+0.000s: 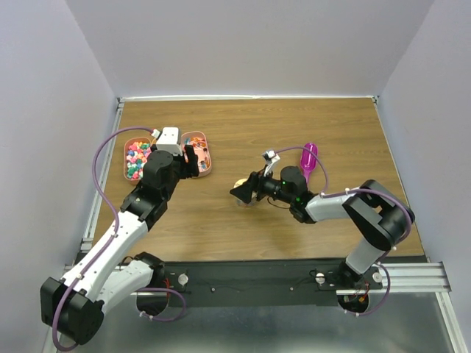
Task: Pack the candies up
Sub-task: Close the bottle lid on the packing bottle, then screw the bottle lid onto the packing bottle.
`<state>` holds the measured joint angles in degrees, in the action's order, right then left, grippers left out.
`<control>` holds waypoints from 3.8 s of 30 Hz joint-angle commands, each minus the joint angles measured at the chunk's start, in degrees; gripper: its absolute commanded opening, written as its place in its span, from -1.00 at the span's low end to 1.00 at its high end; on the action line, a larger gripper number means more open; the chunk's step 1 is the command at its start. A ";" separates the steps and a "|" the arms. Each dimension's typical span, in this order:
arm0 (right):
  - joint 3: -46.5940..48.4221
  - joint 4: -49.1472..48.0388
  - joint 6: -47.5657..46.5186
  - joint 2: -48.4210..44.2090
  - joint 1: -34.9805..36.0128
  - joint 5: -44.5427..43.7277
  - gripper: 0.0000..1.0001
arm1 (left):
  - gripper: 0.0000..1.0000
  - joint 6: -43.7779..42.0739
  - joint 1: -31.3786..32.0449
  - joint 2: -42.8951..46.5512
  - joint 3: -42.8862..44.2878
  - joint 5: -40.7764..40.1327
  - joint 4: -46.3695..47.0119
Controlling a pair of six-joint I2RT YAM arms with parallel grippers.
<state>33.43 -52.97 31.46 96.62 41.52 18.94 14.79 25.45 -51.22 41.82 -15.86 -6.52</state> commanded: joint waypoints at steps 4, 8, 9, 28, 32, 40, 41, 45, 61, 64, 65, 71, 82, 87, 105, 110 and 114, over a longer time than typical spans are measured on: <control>0.93 6.21 0.26 -4.42 -0.30 5.30 0.73 | 0.50 8.32 -0.40 -0.64 -3.93 6.80 7.47; -0.82 2.62 2.28 -2.84 -0.30 7.96 0.73 | 0.51 12.10 -0.40 1.03 -9.29 10.13 15.12; -1.61 1.74 2.72 -1.97 -0.21 7.69 0.73 | 0.51 13.15 -0.40 1.38 -11.48 10.75 16.70; 17.36 52.94 -16.43 -14.53 -3.81 -11.45 0.73 | 0.55 16.84 12.51 -5.11 -26.88 3.91 44.93; 17.90 57.19 -16.52 -15.67 -6.88 -11.56 0.73 | 0.55 27.21 18.04 -6.60 -27.41 -3.89 45.02; 17.02 57.19 -17.40 -14.79 -9.52 -8.92 0.74 | 0.78 38.28 29.73 -16.88 -24.16 -16.03 40.39; 16.85 57.19 -17.49 -14.79 -9.61 -8.66 0.74 | 0.85 42.39 29.83 -17.68 -23.81 -17.79 39.75; 15.88 57.10 -18.28 -15.14 -9.88 -9.01 0.74 | 0.92 42.79 30.01 -21.02 -23.19 -18.51 41.85; 14.56 57.19 -19.60 -18.22 -11.81 -11.38 0.74 | 0.94 28.29 29.92 -39.11 -13.18 -12.27 53.36; 14.65 57.10 -19.69 -18.13 -11.99 -11.56 0.74 | 0.94 22.49 29.92 -42.02 -9.59 -8.94 55.83; 14.65 57.10 -19.69 -18.48 -12.07 -11.56 0.74 | 0.95 20.65 29.92 -43.51 -8.87 -7.97 55.83; 14.03 57.28 -19.95 -21.56 -12.25 -11.38 0.74 | 0.95 11.87 29.92 -37.38 -17.72 -8.23 65.01; 14.38 57.10 -19.77 -22.61 -12.43 -10.42 0.75 | 0.96 2.19 30.88 -42.54 -28.98 -2.26 91.92; 15.08 57.10 -20.30 -22.00 -12.51 -8.75 0.75 | 0.97 -5.72 33.26 -53.70 -30.49 -1.37 110.48; 18.07 57.28 -20.65 -17.69 -12.78 -6.90 0.74 | 0.94 -10.83 26.67 -68.31 -24.51 12.66 125.97; 18.34 57.89 -21.44 -16.90 -12.95 -7.78 0.74 | 0.97 -10.22 23.07 -70.41 -21.70 19.71 125.97; 18.69 58.68 -21.80 -16.02 -13.39 -7.69 0.74 | 0.97 -9.43 21.48 -72.17 -19.42 24.28 125.97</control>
<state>50.24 3.57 10.96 79.48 28.93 10.83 3.81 48.40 -117.93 22.41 -0.91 86.87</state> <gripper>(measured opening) 0.873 0.984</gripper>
